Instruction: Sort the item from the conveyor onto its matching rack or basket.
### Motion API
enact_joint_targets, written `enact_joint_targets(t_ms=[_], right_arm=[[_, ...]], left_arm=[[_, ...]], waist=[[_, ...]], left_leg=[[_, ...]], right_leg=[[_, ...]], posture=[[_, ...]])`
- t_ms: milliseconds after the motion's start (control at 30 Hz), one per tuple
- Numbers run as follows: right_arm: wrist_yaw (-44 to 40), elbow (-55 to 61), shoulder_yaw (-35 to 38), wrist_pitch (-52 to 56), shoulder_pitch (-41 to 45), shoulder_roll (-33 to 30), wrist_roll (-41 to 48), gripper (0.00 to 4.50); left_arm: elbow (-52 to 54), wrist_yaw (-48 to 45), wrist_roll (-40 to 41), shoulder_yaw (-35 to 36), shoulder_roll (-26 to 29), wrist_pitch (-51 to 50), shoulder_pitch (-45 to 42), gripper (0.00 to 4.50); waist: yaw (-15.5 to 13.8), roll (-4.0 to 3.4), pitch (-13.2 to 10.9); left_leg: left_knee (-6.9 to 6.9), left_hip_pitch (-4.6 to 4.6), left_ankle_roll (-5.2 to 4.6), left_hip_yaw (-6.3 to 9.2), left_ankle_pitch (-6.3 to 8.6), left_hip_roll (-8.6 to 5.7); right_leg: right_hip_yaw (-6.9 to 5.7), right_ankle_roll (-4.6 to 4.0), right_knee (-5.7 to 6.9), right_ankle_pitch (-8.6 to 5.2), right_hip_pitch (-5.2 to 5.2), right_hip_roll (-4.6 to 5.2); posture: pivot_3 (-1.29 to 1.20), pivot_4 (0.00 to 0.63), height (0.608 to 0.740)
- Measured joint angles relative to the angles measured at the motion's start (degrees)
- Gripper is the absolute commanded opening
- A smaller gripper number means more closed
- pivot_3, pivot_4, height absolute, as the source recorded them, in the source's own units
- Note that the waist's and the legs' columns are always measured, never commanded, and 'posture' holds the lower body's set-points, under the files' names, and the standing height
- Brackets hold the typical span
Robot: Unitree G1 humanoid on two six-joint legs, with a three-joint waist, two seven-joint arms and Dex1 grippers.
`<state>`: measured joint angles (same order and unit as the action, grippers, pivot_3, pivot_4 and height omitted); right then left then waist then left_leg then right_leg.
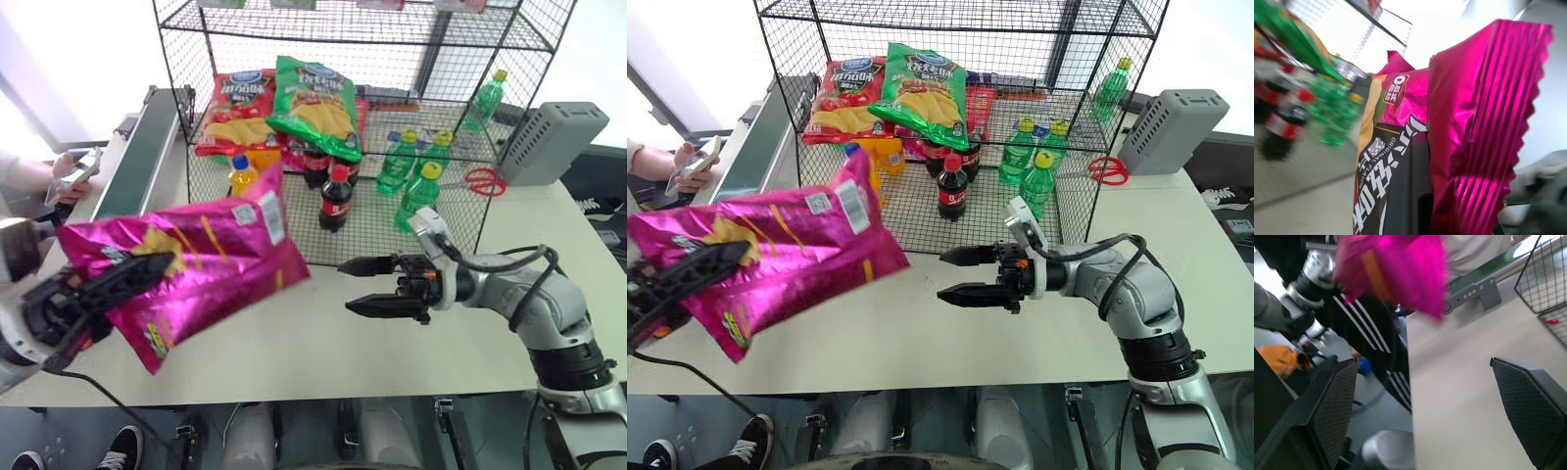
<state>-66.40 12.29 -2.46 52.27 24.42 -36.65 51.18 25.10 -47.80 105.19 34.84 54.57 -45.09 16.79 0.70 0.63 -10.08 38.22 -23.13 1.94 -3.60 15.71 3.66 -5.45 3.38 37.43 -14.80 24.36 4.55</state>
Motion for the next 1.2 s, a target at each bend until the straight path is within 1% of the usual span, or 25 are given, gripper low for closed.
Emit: enact_joint_targets(t_ms=[67, 167, 233, 333, 433, 533, 600, 767, 933, 1067, 1200], right_arm=[[0.06, -0.82, 1.21, 2.41, 1.93, 0.00, 2.27, 4.50], [0.26, -1.00, 2.61, 5.81, 3.30, -0.11, 5.52, 4.50], [0.79, -0.82, 2.94, 10.43, 3.25, -0.14, 9.37, 4.50], [1.61, 1.14, 2.93, 14.16, 3.29, 0.16, 13.31, 4.50], [3.23, 1.99, 2.72, 15.17, 3.58, 1.51, 14.25, 4.50], [4.68, 2.26, 0.78, 15.10, 5.08, 4.13, 14.15, 4.50], [5.46, 2.23, 0.59, 14.13, 5.45, 5.14, 13.58, 4.50], [7.05, 1.21, -0.77, 9.35, 5.81, 8.47, 9.19, 4.50], [6.88, 1.15, -1.54, 8.33, 5.74, 8.61, 7.97, 4.50], [6.80, 0.52, -1.60, 6.08, 5.70, 8.79, 5.77, 4.50], [4.87, -3.70, -1.55, 2.95, 5.01, 7.12, 2.29, 4.50]], left_arm=[[-1.98, 0.23, 2.82, -3.76, 0.03, -3.13, -4.14, 0.07], [-4.56, 0.24, 3.84, -7.41, -0.09, -5.97, -8.93, 0.07], [-6.59, 0.32, 3.84, -9.56, -1.03, -7.10, -13.28, 0.07], [-8.86, 0.72, 3.57, -12.27, -3.46, -8.12, -18.73, 0.07], [-10.63, 0.87, 2.74, -14.55, -5.36, -9.52, -21.82, 0.07], [-11.85, 1.69, 0.89, -16.50, -7.78, -10.24, -23.90, 0.07], [-12.83, 1.80, -0.04, -16.65, -8.05, -10.85, -24.37, 0.07], [-13.86, 2.51, -0.82, -16.84, -9.92, -11.97, -26.61, 0.07], [-13.89, 4.29, -0.20, -17.15, -11.19, -12.93, -27.03, 0.07], [-13.60, 6.16, 2.89, -17.10, -11.22, -13.12, -27.56, 0.07], [-13.41, 6.97, 4.54, -17.01, -11.01, -13.51, -27.58, 0.07]], waist=[[-0.12, 0.00, 0.00], [-0.25, 0.04, 0.02], [-0.29, 0.04, 0.02], [-0.21, 0.04, 0.02], [0.02, 0.05, 0.03], [0.01, 0.05, 0.03], [-0.09, 0.05, 0.03], [-0.17, 0.06, 0.04], [-0.11, 0.07, 0.04], [-0.07, 0.06, 0.04], [-0.11, 0.06, 0.04]], left_leg=[[0.02, 0.00, 0.01, -0.04, 0.00, -0.02], [0.02, -0.02, 0.01, -0.04, -0.01, -0.03], [0.01, -0.04, 0.01, -0.05, -0.01, -0.03], [0.01, -0.05, 0.01, -0.04, -0.01, -0.03], [0.01, -0.03, 0.01, -0.06, -0.01, -0.03], [0.01, -0.04, 0.01, -0.03, -0.01, -0.02], [0.01, -0.06, 0.01, -0.05, -0.01, -0.04], [0.02, -0.08, 0.02, -0.05, -0.01, -0.04], [0.01, -0.07, 0.02, -0.03, -0.02, -0.04], [0.01, -0.07, 0.02, -0.03, -0.02, -0.04], [0.01, -0.07, 0.03, -0.05, -0.02, -0.05]], right_leg=[[0.00, -0.01, 0.03, 0.01, 0.00, 0.00], [0.00, -0.01, 0.01, 0.01, 0.00, 0.01], [0.00, -0.01, -0.01, 0.01, 0.00, 0.01], [0.00, -0.01, -0.02, 0.01, 0.01, 0.01], [0.01, -0.01, 0.00, 0.01, 0.01, -0.01], [0.01, -0.01, 0.02, 0.01, 0.02, -0.02], [0.01, 0.00, 0.00, 0.01, 0.03, 0.00], [0.01, 0.00, -0.01, 0.02, 0.03, 0.02], [0.01, 0.01, -0.01, 0.02, 0.03, 0.02], [0.02, 0.01, -0.01, 0.02, 0.03, 0.03], [0.02, 0.01, -0.01, 0.02, 0.03, 0.03]], posture=[[0.00, 0.150, 0.740], [0.00, 0.150, 0.740], [0.00, 0.150, 0.740], [0.00, 0.150, 0.740], [0.00, 0.150, 0.740], [0.00, 0.150, 0.740], [0.00, 0.150, 0.740], [0.00, 0.150, 0.740], [0.00, 0.150, 0.740], [0.00, 0.150, 0.740], [0.00, 0.150, 0.740]])
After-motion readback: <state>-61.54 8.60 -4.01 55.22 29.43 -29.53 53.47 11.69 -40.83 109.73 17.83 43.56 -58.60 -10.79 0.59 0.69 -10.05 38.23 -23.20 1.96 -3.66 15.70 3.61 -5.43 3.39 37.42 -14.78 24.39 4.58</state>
